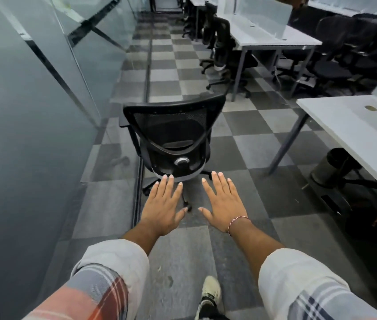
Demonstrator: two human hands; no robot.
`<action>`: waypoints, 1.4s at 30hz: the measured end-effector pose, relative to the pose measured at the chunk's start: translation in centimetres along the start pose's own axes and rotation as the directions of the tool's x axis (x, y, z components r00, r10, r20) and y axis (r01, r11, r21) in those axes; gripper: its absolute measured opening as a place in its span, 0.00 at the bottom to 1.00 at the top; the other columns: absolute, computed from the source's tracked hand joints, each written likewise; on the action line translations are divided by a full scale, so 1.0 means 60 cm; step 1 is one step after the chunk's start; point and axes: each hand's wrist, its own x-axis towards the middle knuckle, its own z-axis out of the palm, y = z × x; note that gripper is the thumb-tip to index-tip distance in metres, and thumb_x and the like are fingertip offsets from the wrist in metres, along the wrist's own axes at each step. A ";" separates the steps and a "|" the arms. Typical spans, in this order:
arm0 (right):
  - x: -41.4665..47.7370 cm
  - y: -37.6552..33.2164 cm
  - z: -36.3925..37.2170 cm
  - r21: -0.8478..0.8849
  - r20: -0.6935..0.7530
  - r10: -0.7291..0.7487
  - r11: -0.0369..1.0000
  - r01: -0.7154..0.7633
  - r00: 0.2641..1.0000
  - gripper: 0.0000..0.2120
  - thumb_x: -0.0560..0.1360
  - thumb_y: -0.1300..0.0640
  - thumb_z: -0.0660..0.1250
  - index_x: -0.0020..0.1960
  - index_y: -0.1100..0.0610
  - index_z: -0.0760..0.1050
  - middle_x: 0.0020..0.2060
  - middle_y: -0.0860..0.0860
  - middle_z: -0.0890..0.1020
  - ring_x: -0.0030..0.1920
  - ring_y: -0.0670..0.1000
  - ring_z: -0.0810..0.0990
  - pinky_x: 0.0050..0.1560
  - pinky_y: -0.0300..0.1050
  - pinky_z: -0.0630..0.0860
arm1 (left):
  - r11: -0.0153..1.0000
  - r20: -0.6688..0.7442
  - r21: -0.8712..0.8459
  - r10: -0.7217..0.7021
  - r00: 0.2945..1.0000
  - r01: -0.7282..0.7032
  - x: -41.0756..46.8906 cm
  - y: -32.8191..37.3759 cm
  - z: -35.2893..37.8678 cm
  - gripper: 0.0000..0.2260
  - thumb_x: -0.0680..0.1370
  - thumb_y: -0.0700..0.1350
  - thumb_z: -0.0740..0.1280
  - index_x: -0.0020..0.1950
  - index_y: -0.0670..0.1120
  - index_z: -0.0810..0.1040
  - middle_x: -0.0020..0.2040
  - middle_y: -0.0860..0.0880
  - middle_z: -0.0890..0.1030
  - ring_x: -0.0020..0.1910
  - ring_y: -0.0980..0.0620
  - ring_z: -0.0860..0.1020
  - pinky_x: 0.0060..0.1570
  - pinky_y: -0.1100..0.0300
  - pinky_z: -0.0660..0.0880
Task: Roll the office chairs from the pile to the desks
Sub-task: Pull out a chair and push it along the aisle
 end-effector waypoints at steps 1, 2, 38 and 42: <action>0.035 0.010 0.000 0.004 0.005 -0.023 1.000 0.023 1.000 0.40 0.79 0.37 0.57 0.81 0.54 0.44 0.80 0.61 0.45 0.79 0.61 0.42 0.78 0.58 0.42 | 1.000 0.011 0.004 -0.031 0.999 0.031 0.026 -0.011 0.000 0.36 0.79 0.66 0.49 0.80 0.44 0.63 0.79 0.36 0.60 0.79 0.37 0.56 0.76 0.40 0.58; 0.064 0.020 0.000 0.001 0.003 -0.041 0.999 0.041 0.999 0.40 0.79 0.37 0.57 0.81 0.53 0.43 0.80 0.60 0.45 0.79 0.61 0.41 0.78 0.59 0.43 | 0.999 0.003 0.020 -0.043 0.999 0.043 0.048 -0.019 0.000 0.36 0.79 0.66 0.48 0.80 0.44 0.61 0.80 0.36 0.58 0.80 0.37 0.54 0.77 0.41 0.56; 0.785 0.182 -0.040 -0.105 0.159 -0.089 0.989 0.106 0.983 0.25 0.68 0.32 0.69 0.52 0.51 0.71 0.45 0.49 0.80 0.49 0.54 0.80 0.51 0.52 0.66 | 0.996 0.240 0.004 -0.087 0.967 0.089 0.672 -0.379 -0.062 0.22 0.71 0.67 0.70 0.50 0.50 0.73 0.49 0.50 0.80 0.50 0.46 0.79 0.42 0.54 0.70; 0.758 0.179 -0.032 -0.119 0.078 -0.089 0.988 0.098 0.993 0.20 0.70 0.36 0.67 0.44 0.51 0.66 0.41 0.49 0.79 0.46 0.55 0.79 0.48 0.51 0.63 | 1.000 0.234 0.027 -0.012 0.972 0.006 0.680 -0.370 -0.056 0.21 0.72 0.66 0.69 0.51 0.51 0.75 0.48 0.51 0.81 0.50 0.46 0.80 0.41 0.54 0.70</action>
